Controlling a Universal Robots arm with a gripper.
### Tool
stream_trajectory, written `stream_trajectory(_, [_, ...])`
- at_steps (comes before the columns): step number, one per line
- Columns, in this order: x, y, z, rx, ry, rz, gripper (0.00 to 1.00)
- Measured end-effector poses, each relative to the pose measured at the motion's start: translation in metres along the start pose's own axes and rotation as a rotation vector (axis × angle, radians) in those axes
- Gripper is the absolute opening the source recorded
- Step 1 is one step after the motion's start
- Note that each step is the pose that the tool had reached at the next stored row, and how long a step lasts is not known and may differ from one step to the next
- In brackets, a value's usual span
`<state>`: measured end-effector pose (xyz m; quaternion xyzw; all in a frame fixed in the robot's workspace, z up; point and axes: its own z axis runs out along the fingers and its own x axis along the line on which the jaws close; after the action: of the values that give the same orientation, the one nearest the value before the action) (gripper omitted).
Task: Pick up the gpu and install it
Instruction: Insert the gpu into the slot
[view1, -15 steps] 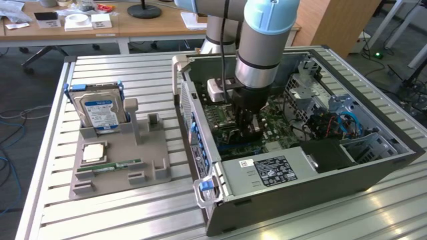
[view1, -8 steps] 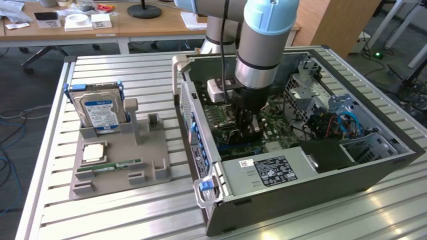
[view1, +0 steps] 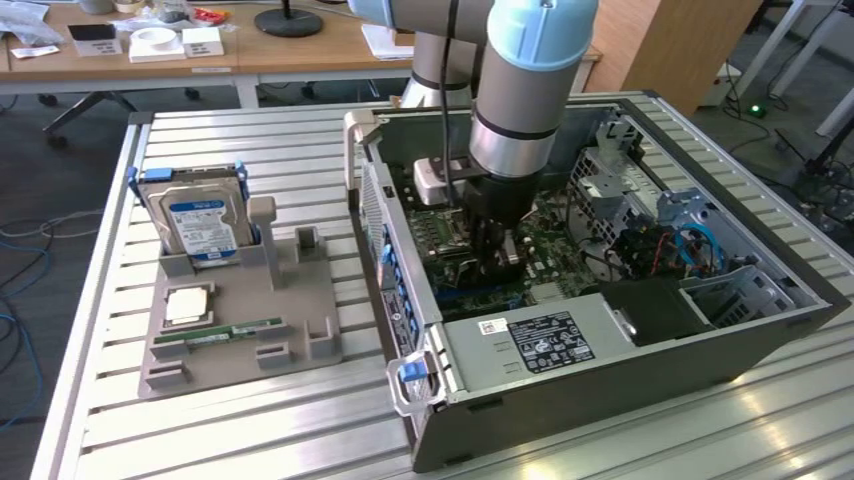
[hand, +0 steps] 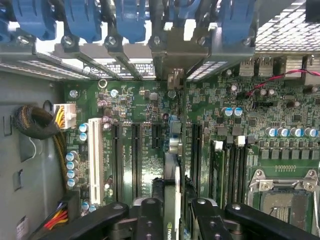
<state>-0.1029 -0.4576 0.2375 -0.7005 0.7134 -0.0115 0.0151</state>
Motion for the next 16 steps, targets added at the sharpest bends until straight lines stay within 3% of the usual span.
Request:
stream_trajectory(4, [0.0001, -0.0004, -0.0004, 0.0003, 0.001, -0.001, 0.45])
stream_trajectory(8, [0.0001, -0.0004, -0.0004, 0.0003, 0.0011, -0.001, 0.51])
stream_trajectory(9, [0.0001, -0.0004, -0.0004, 0.0003, 0.001, -0.001, 0.57])
stream_trajectory(16, [0.0001, -0.0005, -0.004, 0.0002, 0.0012, -0.001, 0.57])
